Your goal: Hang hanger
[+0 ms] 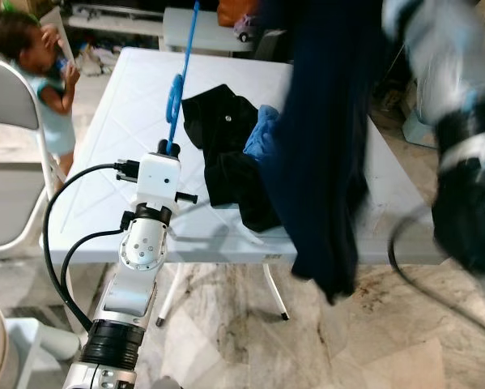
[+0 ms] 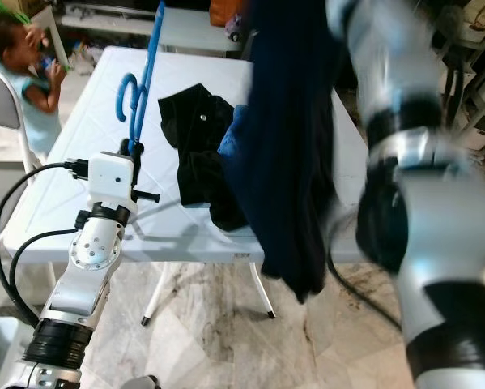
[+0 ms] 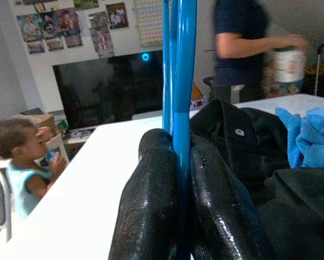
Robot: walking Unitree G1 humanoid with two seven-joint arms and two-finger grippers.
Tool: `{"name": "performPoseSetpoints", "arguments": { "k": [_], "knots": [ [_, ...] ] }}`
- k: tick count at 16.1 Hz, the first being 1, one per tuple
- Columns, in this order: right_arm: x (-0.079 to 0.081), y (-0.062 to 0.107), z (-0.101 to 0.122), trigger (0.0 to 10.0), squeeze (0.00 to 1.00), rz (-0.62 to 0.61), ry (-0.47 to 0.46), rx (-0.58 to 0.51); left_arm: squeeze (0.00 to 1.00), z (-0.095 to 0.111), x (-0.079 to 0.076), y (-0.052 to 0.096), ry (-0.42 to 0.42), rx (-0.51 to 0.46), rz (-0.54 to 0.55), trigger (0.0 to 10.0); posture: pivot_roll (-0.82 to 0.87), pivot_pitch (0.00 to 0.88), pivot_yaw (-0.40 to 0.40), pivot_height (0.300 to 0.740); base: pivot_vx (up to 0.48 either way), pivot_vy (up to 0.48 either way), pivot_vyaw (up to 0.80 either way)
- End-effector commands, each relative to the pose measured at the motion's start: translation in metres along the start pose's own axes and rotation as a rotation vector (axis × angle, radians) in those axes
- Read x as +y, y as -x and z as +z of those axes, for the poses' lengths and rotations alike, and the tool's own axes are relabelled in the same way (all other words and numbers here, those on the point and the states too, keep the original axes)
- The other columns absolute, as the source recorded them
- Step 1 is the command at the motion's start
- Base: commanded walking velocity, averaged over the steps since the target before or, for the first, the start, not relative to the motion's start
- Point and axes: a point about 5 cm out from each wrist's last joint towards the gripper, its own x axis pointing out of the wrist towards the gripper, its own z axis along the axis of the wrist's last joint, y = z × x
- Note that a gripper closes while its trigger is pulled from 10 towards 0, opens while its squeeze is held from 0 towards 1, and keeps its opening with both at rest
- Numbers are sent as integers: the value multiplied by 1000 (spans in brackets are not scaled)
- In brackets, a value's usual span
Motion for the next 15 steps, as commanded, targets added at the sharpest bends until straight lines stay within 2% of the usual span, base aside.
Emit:
{"name": "performPoseSetpoints", "arguments": {
  "k": [1, 3, 4, 7, 8, 9, 10, 11, 12, 15],
  "knots": [
    [-13, -2, 31, 10000, 0, -54, 5, -108, 0, -43, 1, 22, -10, 230, 4, 10000, 394, 126, -209, 740, 0, 0, 0],
    [-21, -3, 59, 10000, 0, -71, 19, -188, 0, -42, 3, 26, -15, 235, 6, 10000, 401, 134, -218, 740, 0, 0, 0],
    [-30, 3, 55, 10000, 0, -78, 25, -191, 0, -42, 4, 27, -17, 237, 10, 10000, 401, 135, -219, 740, 0, 0, 0],
    [-37, 31, -32, 10000, 0, -36, 68, 80, 0, -42, 2, 28, -14, 241, 10, 10000, 402, 129, -213, 740, 0, 0, 0],
    [-35, 50, -71, 10000, 702, 9, 72, 215, 0, -42, 1, 28, -12, 241, 5, 10000, 401, 128, -211, 740, 0, 0, 0],
    [-29, 75, -114, 10000, 1000, 105, 90, 411, 0, -41, -1, 27, -10, 242, -4, 10000, 399, 122, -207, 740, 0, 0, 0],
    [-25, 89, -133, 10000, 1000, 162, 119, 507, 0, -41, -1, 27, -8, 242, -8, 10000, 393, 116, -204, 740, 0, 0, 0],
    [-17, 121, -167, 10000, 1000, 325, 201, 680, 0, -42, -4, 26, -3, 246, -20, 10000, 387, 109, -200, 740, 0, 0, 0],
    [-11, 150, -187, 10000, 1000, 513, 228, 781, 0, -42, -9, 25, 5, 248, -37, 10000, 378, 103, -198, 740, 0, 0, 0],
    [-18, 167, -189, 10000, 1000, 594, 173, 826, 0, -41, -15, 22, 16, 244, -56, 10000, 367, 92, -197, 740, 0, 0, 0]
  ]
}}
